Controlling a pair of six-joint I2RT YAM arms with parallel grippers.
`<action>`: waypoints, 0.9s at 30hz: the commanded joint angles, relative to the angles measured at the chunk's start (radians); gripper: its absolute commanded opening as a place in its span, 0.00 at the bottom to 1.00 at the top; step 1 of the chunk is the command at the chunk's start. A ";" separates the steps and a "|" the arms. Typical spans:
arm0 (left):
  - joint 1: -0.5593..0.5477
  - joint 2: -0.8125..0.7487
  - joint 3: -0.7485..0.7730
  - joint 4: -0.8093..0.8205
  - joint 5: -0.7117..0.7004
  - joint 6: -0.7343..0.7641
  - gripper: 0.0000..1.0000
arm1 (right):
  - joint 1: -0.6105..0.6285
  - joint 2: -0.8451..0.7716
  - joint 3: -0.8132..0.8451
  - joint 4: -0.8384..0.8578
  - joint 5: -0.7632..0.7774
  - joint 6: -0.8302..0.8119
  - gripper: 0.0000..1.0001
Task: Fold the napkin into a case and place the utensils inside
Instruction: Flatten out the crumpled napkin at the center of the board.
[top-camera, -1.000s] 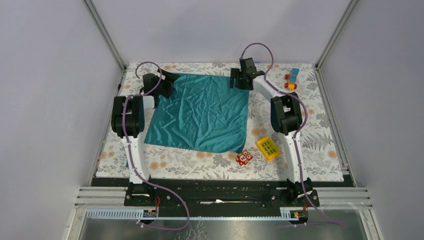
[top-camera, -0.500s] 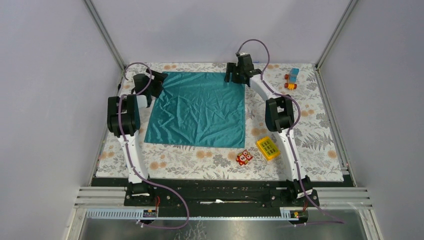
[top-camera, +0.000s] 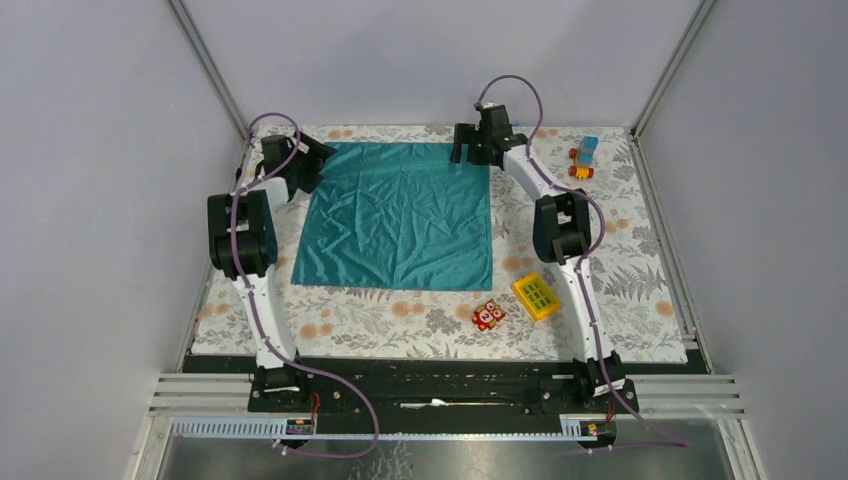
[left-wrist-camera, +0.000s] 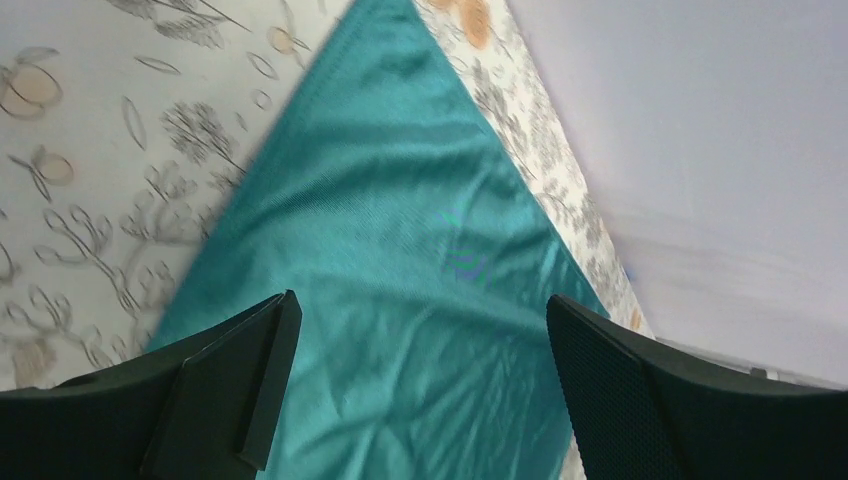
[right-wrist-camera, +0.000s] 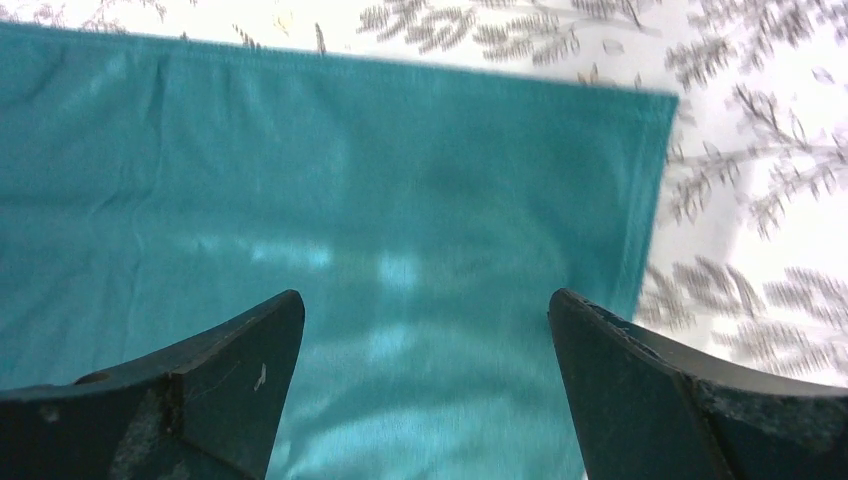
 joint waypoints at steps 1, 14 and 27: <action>-0.011 -0.225 0.000 -0.150 0.068 0.073 0.99 | -0.003 -0.258 -0.076 -0.137 0.035 0.057 1.00; -0.052 -0.801 -0.330 -0.525 0.247 0.434 0.99 | 0.121 -0.879 -0.833 -0.365 0.128 0.360 1.00; -0.092 -1.106 -0.579 -0.494 0.230 0.503 0.99 | 0.177 -1.150 -1.263 -0.369 0.159 0.623 0.68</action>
